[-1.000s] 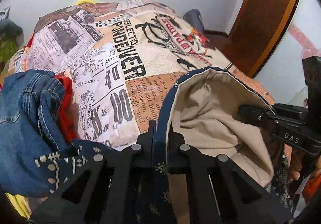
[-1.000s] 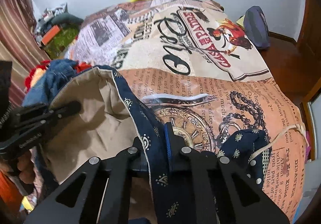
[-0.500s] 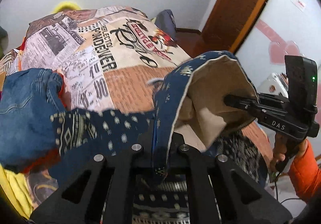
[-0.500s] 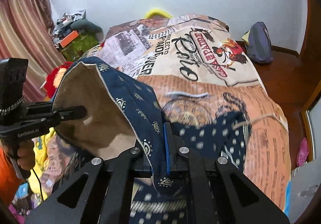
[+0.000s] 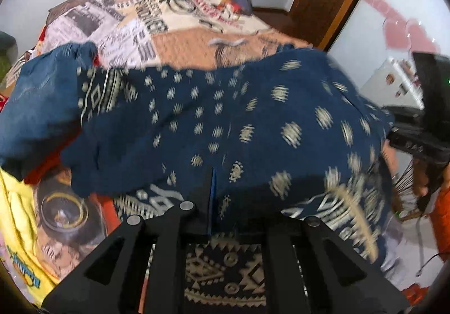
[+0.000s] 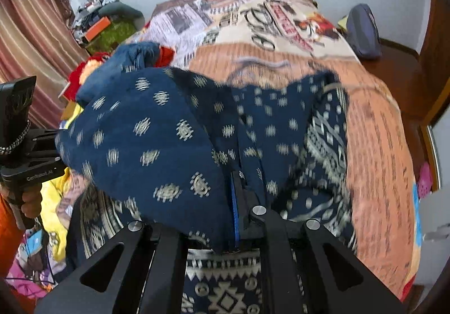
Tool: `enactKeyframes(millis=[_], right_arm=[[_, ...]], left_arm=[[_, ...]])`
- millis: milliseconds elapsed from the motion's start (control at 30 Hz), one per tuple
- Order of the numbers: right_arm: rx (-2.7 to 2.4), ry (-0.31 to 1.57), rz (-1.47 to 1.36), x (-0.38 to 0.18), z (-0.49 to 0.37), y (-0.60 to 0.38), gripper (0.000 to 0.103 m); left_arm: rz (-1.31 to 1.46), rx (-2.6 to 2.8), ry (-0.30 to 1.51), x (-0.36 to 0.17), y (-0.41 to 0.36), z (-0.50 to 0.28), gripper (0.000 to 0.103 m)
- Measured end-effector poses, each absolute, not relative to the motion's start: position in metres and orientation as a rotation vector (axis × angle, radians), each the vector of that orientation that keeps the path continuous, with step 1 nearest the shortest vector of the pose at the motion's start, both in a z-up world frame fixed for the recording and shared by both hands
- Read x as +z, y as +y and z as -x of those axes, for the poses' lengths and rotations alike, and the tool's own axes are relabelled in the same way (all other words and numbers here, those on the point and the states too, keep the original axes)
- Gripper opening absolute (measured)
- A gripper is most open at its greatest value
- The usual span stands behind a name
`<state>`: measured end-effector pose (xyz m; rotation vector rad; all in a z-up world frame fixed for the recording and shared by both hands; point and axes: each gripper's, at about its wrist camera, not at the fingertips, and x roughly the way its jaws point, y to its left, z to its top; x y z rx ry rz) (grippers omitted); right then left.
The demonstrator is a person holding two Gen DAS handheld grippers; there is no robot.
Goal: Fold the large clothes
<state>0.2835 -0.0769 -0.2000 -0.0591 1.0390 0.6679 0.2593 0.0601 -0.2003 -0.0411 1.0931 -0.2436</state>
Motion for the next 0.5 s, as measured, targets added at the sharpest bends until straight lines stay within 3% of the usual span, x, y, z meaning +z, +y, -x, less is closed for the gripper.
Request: enactKeyframes(millis=[367,500], right_arm=[[0.658,1.135,0.143,-0.219,-0.264,-0.076,0.015],[0.648,1.149,0.154,-0.219,-0.263,-0.078,0.023]], left_arm=[[0.063,-0.214,1.132,-0.219,0.063,-0.232,0.015],[0.028,-0.208,1.127,-0.218,0.058,-0.228,0.017]])
